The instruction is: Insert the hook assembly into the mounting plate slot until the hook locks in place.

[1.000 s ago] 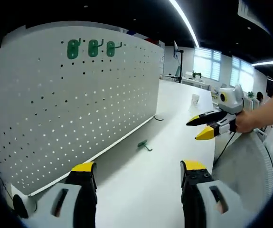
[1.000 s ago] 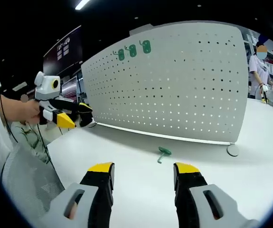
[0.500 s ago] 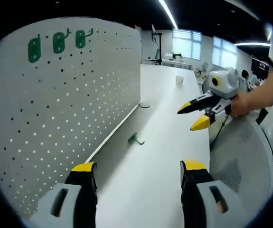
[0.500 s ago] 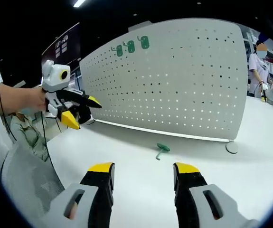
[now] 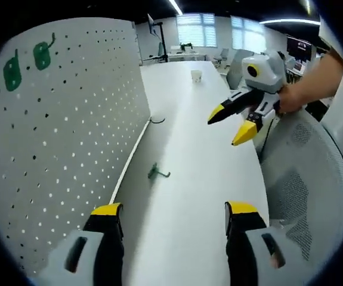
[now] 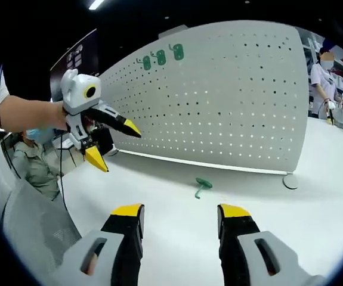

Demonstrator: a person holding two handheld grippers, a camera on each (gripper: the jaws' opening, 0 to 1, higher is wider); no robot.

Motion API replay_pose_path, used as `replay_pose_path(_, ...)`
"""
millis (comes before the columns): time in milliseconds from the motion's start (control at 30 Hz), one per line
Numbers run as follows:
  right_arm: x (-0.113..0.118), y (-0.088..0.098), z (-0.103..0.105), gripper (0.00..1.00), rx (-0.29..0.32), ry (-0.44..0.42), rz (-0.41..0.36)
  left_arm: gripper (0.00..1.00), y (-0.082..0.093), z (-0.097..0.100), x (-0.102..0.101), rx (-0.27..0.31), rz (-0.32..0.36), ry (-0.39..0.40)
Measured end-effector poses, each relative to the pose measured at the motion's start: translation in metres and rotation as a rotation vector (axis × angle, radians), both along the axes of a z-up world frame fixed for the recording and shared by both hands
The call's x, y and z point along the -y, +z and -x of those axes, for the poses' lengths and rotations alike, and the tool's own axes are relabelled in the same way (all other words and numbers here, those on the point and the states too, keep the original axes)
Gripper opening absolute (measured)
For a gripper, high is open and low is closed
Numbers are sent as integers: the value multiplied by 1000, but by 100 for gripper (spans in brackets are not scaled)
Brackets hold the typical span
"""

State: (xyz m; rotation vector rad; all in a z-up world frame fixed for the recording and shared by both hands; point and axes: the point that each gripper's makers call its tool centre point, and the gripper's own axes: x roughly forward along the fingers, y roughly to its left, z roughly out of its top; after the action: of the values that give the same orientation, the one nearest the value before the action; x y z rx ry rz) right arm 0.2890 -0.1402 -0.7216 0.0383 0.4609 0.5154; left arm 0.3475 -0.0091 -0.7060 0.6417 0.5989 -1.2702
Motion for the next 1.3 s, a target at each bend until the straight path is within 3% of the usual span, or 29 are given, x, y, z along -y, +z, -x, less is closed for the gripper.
replay_pose_path(100, 0, 0, 1, 48, -2, -1, -5, 70, 0, -3, 5, 7, -12, -30)
replay_pose_path(333, -2, 1, 2, 47, -6, 3, -18, 67, 0, -14, 18, 94, -74, -142)
replay_pose_path(600, -2, 2, 2, 47, -5, 1, -22, 65, -6, -22, 33, 97, -118, -233)
replay_pose_path(1033, 0, -1, 0, 48, -10, -12, -20, 63, -21, -45, 52, 102, -173, -304)
replay_pose_path(1133, -1, -2, 0, 48, -11, -3, -12, 63, -24, -44, 58, 81, -176, -325)
replay_pose_path(1200, 0, -3, 0, 48, -11, -3, -13, 63, -30, -46, 58, 103, -220, -366)
replay_pose_path(1300, 2, -1, 0, 48, -9, -17, -25, 62, -31, -47, 63, 96, -219, -385)
